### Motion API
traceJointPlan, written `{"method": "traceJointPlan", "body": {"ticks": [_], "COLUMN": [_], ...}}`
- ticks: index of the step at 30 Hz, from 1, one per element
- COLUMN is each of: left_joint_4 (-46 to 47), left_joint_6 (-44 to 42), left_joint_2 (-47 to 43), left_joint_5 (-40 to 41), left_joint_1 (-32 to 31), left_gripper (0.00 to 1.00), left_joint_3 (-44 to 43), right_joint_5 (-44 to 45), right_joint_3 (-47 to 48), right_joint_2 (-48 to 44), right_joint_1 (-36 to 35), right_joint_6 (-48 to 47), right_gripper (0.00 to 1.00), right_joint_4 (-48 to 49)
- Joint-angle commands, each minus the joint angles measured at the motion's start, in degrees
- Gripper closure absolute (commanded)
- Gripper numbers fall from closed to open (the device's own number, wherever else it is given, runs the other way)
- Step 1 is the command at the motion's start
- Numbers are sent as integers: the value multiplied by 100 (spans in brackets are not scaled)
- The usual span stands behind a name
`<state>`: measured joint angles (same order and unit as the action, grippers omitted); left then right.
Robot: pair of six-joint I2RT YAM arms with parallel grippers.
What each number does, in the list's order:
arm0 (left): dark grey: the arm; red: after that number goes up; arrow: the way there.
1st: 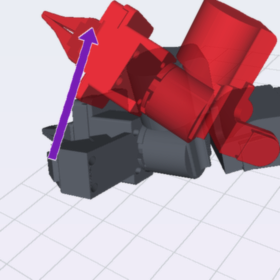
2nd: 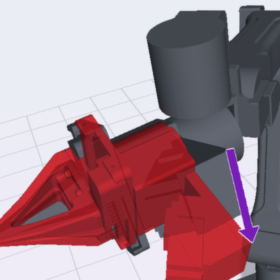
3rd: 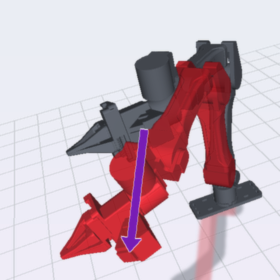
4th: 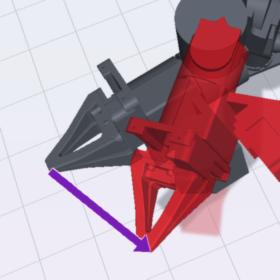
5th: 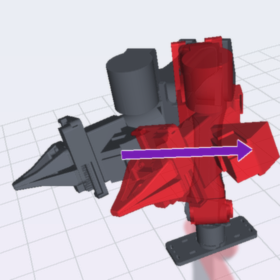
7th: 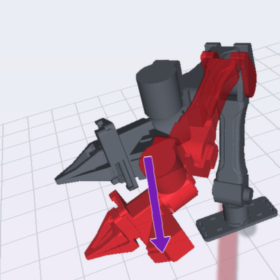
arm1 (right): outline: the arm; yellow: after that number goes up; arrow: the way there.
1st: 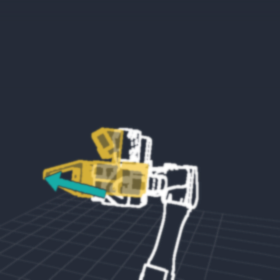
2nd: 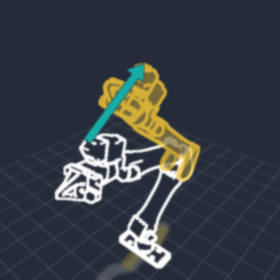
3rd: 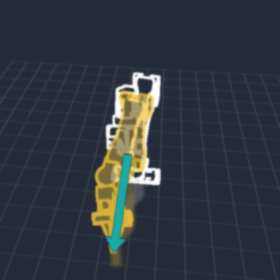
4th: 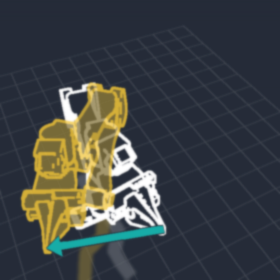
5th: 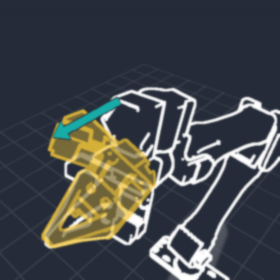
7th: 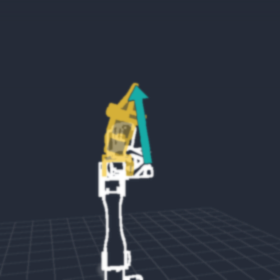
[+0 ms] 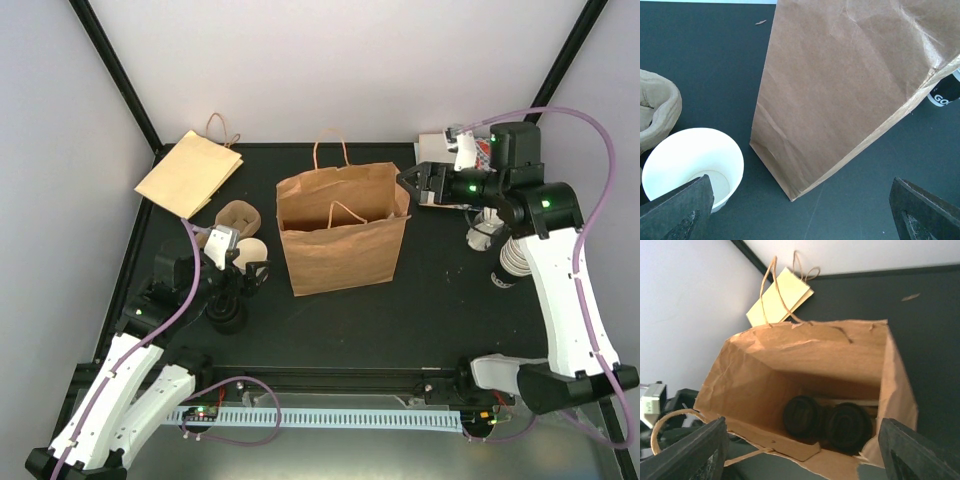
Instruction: Pack the takeout coffee
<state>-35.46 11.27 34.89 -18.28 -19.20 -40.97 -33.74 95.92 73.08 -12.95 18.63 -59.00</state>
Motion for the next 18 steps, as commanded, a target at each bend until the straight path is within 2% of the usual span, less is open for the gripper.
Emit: {"method": "traceJointPlan", "body": {"ticks": [1, 6, 14, 18], "left_joint_4": [164, 180, 214, 236], "left_joint_6": [-68, -81, -99, -107], "left_joint_2": [20, 17, -78, -142], "left_joint_5": [-110, -155, -177, -169], "left_joint_1": [13, 13, 13, 13], "left_gripper": [1, 1, 1, 1], "left_joint_3": [-3, 1, 15, 36], "right_joint_5": [733, 1166, 1391, 1397], "right_joint_3": [-46, -584, -1070, -1588], "right_joint_2": [-474, -968, -1417, -1740], "right_joint_1": [-33, -32, -32, -32], "right_joint_6": [-85, -114, -190, -154], "right_gripper": [14, 10, 9, 5], "right_joint_4": [332, 815, 1277, 1642]}}
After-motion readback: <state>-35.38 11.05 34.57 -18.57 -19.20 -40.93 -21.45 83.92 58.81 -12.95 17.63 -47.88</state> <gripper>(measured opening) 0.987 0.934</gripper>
